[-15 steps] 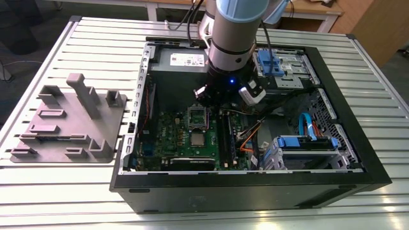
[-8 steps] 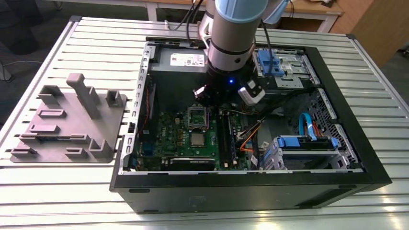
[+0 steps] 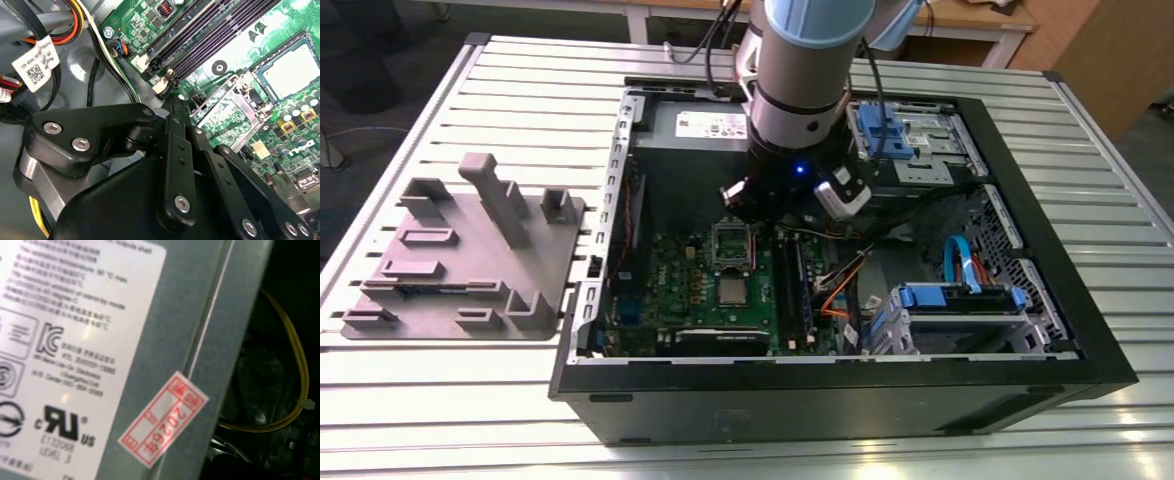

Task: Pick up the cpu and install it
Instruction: 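Close the cpu cover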

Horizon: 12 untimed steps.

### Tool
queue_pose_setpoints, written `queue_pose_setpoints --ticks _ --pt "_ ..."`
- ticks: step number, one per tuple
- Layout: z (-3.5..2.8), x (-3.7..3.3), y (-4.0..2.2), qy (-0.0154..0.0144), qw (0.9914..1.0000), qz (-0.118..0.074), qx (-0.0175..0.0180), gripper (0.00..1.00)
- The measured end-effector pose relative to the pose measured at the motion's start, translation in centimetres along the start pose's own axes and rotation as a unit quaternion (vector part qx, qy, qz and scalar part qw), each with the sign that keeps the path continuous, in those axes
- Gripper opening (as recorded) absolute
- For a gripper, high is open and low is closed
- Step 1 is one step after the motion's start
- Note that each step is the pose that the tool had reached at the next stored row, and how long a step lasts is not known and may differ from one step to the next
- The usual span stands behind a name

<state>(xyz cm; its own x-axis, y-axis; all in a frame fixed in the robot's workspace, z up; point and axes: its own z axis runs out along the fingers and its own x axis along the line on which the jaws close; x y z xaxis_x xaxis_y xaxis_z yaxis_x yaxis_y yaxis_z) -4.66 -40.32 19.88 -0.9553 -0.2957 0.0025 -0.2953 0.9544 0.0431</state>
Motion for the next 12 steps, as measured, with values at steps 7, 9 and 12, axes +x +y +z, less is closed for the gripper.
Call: queue_pose_setpoints --ticks 7,9,12 --pt "-0.01 0.07 -0.12 0.0012 0.99999 -0.001 0.0035 0.11" --pt "-0.05 0.08 -0.16 0.0013 0.99999 -0.001 0.0041 0.11" --pt "-0.18 0.07 -0.17 0.0008 0.99999 -0.001 0.0037 0.11"
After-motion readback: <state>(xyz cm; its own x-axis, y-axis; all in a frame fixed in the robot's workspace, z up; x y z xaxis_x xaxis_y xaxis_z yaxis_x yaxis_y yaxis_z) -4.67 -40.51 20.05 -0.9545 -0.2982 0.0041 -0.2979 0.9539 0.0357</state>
